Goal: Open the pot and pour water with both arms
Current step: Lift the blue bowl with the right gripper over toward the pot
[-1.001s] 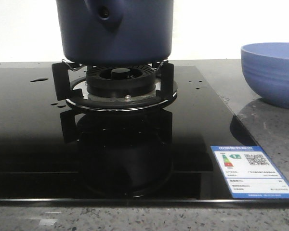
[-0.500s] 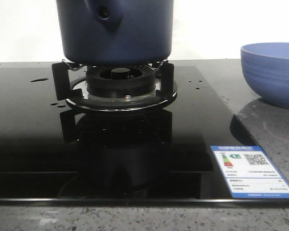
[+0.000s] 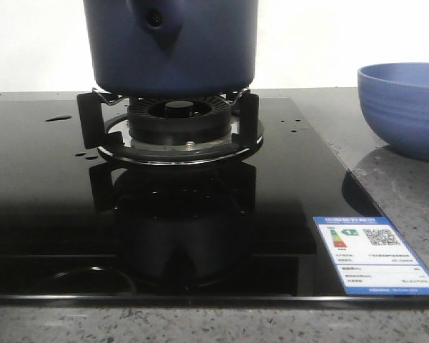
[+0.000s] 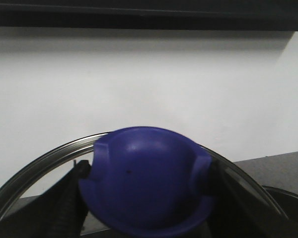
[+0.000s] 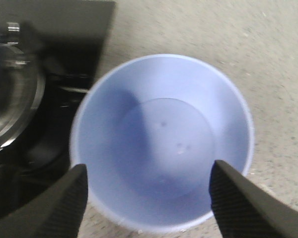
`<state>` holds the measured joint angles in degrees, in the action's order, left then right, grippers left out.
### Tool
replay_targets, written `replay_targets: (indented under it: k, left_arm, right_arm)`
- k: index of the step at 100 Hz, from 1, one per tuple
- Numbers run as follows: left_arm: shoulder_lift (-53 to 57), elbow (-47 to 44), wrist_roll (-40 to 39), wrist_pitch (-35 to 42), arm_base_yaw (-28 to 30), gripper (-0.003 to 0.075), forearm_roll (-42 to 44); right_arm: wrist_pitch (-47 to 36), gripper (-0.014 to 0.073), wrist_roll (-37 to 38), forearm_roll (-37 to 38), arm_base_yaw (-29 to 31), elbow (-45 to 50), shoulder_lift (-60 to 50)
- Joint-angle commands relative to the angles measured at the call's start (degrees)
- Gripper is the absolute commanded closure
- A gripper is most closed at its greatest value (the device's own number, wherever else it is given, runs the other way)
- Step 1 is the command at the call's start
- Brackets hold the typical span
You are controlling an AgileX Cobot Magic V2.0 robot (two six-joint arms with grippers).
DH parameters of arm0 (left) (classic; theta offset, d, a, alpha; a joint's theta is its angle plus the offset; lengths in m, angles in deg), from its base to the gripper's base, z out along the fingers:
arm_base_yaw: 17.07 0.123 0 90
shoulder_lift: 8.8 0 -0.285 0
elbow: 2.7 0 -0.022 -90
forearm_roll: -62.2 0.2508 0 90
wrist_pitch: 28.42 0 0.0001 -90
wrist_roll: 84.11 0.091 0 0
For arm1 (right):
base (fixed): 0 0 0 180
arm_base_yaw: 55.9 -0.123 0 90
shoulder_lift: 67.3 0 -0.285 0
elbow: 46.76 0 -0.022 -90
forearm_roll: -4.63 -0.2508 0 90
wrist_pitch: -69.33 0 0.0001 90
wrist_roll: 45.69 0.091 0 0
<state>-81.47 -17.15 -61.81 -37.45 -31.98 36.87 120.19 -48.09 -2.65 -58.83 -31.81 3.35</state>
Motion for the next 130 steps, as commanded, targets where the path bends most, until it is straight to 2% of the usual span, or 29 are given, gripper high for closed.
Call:
replay_targets:
  k: [1, 25, 45, 57, 77, 100, 109, 130]
  left_arm:
    - [2.6, 2.3, 0.1, 4.5, 2.0, 0.0330, -0.3]
    - [3.3, 2.3, 0.1, 2.7, 5.9, 0.0330, -0.3]
    - [3.3, 2.3, 0.1, 2.9, 6.5, 0.0330, -0.3]
    - [3.3, 2.3, 0.1, 3.2, 6.5, 0.0330, -0.3]
    - [3.3, 2.3, 0.1, 3.4, 6.5, 0.0330, -0.3]
    - [3.3, 2.3, 0.1, 3.4, 6.5, 0.0330, -0.3]
    - [3.3, 2.3, 0.1, 3.4, 6.5, 0.0330, -0.2]
    - [3.2, 2.3, 0.1, 3.6, 6.5, 0.0330, 0.1]
  right_arm:
    - [0.6, 0.0129, 0.4, 1.2, 2.3, -5.5, 4.2]
    - [4.4, 0.0129, 0.4, 1.2, 9.1, -8.4, 13.3]
    - [5.2, 0.0138, 0.4, 1.1, 9.9, -8.4, 17.2]
    - [5.2, 0.0214, 0.4, 0.9, 9.9, -8.4, 19.3]
    - [5.2, 0.0428, 0.4, 0.9, 9.9, -8.3, 21.4]
    - [5.1, 0.0629, 0.3, 0.9, 9.9, -8.5, 21.4]
    - [5.5, 0.0664, 0.3, 0.9, 9.9, -8.5, 21.3]
    - [5.7, 0.0662, -0.1, -1.1, 9.8, -9.3, 20.1]
